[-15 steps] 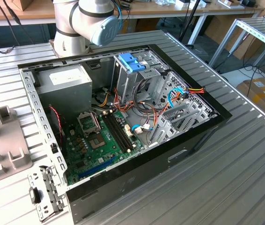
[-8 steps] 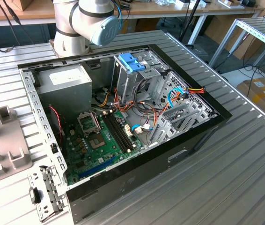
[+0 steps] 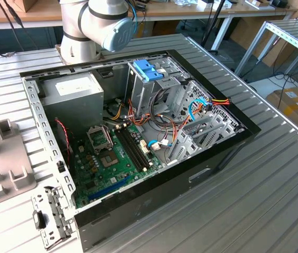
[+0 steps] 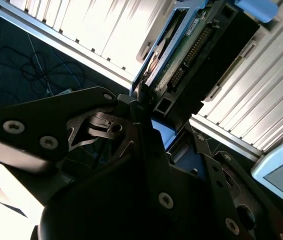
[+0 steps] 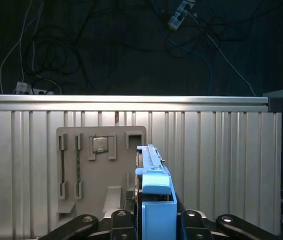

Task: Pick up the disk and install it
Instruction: 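Pick up the disk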

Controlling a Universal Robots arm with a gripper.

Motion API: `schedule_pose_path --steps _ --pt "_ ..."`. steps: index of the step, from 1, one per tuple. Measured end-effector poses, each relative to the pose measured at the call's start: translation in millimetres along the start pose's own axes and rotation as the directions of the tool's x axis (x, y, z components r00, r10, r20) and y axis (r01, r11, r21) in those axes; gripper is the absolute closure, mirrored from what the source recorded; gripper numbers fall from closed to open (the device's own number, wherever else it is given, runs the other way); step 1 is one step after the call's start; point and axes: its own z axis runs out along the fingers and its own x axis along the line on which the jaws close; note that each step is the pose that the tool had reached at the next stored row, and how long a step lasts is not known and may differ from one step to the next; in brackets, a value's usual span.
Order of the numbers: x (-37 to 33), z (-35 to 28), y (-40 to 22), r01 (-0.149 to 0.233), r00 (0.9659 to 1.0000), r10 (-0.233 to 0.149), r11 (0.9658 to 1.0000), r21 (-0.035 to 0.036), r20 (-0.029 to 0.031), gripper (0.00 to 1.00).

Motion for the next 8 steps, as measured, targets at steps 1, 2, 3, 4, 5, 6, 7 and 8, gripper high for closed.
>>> schedule_pose_path --steps 1,2,3,4,5,6,7,8 --pt "-0.1 -1.1 0.0 0.0 1.0 0.0 1.0 0.0 0.0 0.63" --pt "-0.1 -2.3 0.0 0.0 1.0 0.0 1.0 0.0001 0.0 0.63" --pt "-0.2 -3.1 0.0 0.0 1.0 0.0 1.0 0.0 0.0 0.63" --pt "-0.2 -3.9 0.0 0.0 1.0 0.0 1.0 0.0 0.0 0.63" --pt "-0.2 -4.5 0.0 0.0 1.0 0.0 1.0 0.0 0.0 0.63" --pt "-0.3 -4.8 0.0 0.0 1.0 0.0 1.0 0.0 0.0 0.63" --pt "-0.3 -4.7 0.0 0.0 1.0 0.0 1.0 0.0001 0.0001 0.63" --pt "-0.3 -4.8 0.0 0.0 1.0 0.0 1.0 0.0001 0.0001 0.63"
